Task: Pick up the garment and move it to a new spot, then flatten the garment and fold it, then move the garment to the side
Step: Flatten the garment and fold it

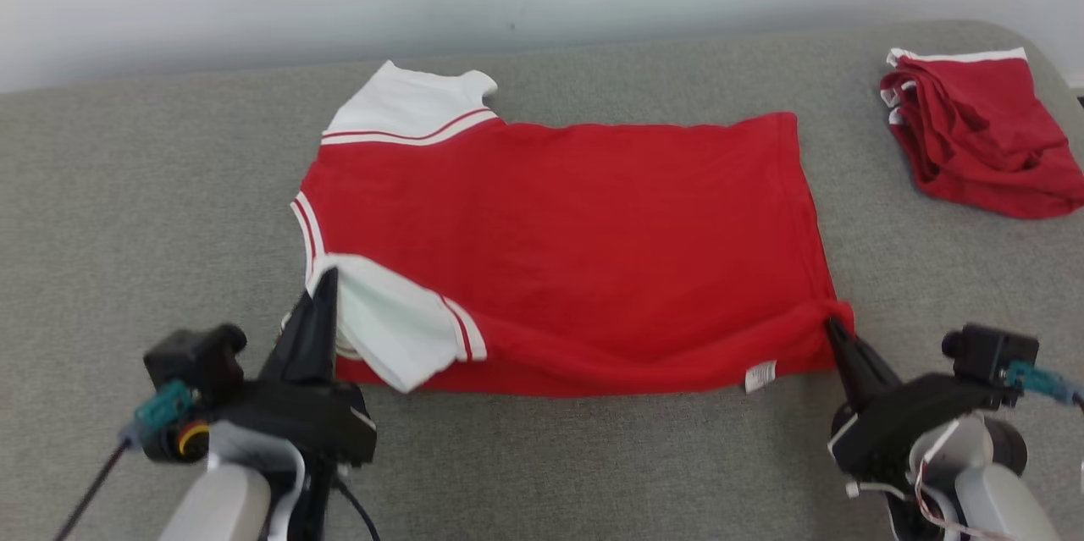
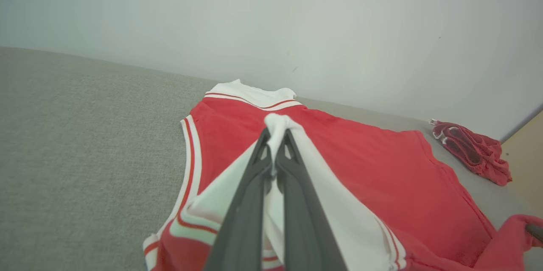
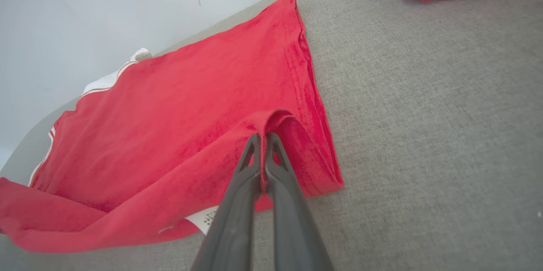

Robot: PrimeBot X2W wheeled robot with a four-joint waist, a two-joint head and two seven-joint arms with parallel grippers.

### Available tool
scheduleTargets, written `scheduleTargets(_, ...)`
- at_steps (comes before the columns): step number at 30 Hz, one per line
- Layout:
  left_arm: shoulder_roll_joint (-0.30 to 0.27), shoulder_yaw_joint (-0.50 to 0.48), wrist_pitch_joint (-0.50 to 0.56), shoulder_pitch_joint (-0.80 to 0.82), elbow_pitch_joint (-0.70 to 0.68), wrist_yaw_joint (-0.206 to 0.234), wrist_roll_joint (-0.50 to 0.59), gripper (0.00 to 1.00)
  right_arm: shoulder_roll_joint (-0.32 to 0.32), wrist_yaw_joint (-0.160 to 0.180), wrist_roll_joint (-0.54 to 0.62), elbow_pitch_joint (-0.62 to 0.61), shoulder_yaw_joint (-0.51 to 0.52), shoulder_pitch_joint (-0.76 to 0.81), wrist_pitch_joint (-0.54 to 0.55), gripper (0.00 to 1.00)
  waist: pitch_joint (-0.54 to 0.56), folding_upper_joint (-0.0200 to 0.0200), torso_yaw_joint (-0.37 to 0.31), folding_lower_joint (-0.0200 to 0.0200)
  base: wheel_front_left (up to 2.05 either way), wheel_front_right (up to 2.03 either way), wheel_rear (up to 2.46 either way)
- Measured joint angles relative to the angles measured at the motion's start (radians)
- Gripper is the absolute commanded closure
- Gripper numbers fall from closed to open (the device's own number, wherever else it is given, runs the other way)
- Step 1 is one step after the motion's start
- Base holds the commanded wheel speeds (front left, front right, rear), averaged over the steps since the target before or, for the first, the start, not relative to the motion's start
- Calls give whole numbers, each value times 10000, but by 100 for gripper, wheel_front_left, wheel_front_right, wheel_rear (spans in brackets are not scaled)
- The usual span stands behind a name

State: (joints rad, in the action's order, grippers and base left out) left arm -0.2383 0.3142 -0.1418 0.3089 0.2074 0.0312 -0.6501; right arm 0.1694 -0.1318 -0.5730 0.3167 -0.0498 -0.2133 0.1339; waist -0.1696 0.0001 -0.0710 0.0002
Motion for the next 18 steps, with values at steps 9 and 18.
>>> scheduleTargets(9,-144,33,148,1844,2057,-495,73,100,21,0,-236,1480,-153,-1975,-94,100,-539,1,-282,1,0,0,0)
scheduleTargets(18,58,90,-717,2615,3754,-819,257,0,418,0,-150,2560,-928,-2685,-1503,0,-505,0,-319,-1,0,0,0)
